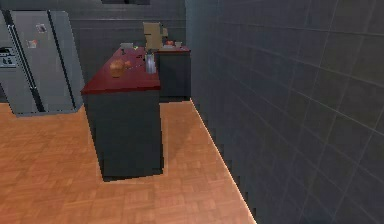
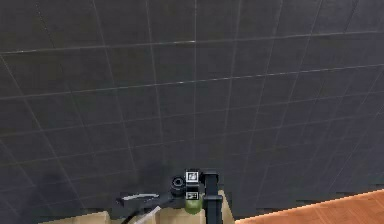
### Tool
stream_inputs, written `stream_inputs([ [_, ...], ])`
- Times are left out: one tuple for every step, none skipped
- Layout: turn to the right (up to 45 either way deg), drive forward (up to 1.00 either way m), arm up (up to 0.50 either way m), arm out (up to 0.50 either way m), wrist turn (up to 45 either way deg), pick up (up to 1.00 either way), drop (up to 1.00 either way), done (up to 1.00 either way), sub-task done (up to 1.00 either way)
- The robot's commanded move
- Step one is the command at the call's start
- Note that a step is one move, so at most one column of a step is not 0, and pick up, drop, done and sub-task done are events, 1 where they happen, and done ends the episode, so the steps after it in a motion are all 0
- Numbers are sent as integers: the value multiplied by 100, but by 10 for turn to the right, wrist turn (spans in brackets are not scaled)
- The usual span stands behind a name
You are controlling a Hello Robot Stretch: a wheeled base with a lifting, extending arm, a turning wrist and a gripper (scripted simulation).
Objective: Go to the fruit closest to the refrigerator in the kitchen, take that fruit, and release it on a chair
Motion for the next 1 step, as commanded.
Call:
stream_inputs([
  [0, 0, 0, 0, 450, 0, 0, 0, 0],
])
